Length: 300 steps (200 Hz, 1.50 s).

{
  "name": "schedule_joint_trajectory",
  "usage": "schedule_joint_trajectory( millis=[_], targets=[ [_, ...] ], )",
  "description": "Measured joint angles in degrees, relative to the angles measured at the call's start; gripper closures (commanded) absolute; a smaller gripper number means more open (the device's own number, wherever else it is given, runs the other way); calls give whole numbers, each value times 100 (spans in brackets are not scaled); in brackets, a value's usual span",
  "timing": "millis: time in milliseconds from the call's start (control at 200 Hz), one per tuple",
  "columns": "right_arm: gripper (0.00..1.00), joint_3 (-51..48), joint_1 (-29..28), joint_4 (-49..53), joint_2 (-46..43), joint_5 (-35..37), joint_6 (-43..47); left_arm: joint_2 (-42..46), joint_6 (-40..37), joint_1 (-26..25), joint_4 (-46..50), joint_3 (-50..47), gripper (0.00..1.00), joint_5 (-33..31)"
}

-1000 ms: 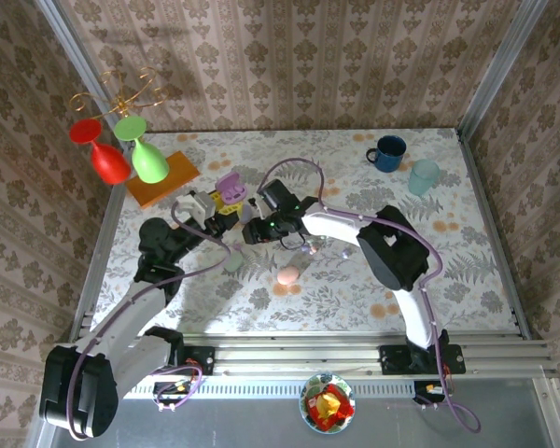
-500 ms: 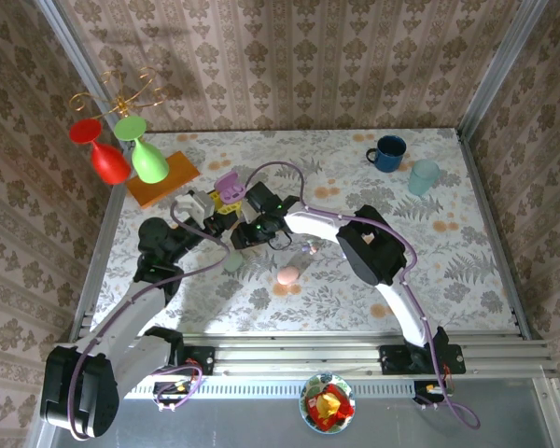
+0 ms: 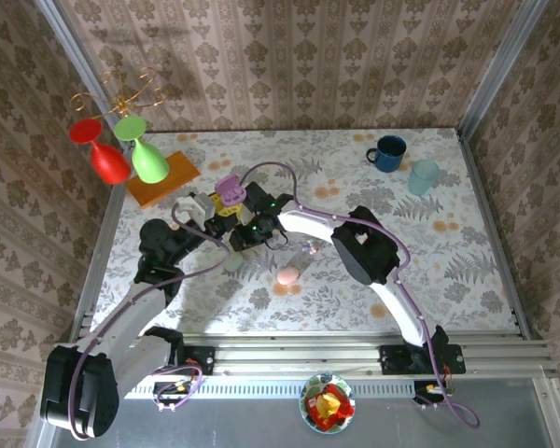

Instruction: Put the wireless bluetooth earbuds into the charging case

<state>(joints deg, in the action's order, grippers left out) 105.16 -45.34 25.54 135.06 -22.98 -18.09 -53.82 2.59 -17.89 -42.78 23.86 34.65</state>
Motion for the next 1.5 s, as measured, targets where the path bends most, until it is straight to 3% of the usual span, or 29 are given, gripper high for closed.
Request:
schedule_joint_trajectory(
  millis=[145,285,555,935,1500],
  targets=[
    [68,114,-35,223,17,85,173,2,0,11,-2,-17,76,-2],
    [75,247,-59,446,70,262,258,9,0,37,-2,-22,76,-2],
    [80,-52,-33,225,-101,452,87,11,-2,37,0,-24,76,-2],
    [80,-2140,621,-723,-1731,555,-560,11,-9,35,-2,-24,77,-7],
    [80,-6024,2538,-1589,-4750,1104,-1259,-385,-140,-271,-4,-22,77,-20]
  ],
)
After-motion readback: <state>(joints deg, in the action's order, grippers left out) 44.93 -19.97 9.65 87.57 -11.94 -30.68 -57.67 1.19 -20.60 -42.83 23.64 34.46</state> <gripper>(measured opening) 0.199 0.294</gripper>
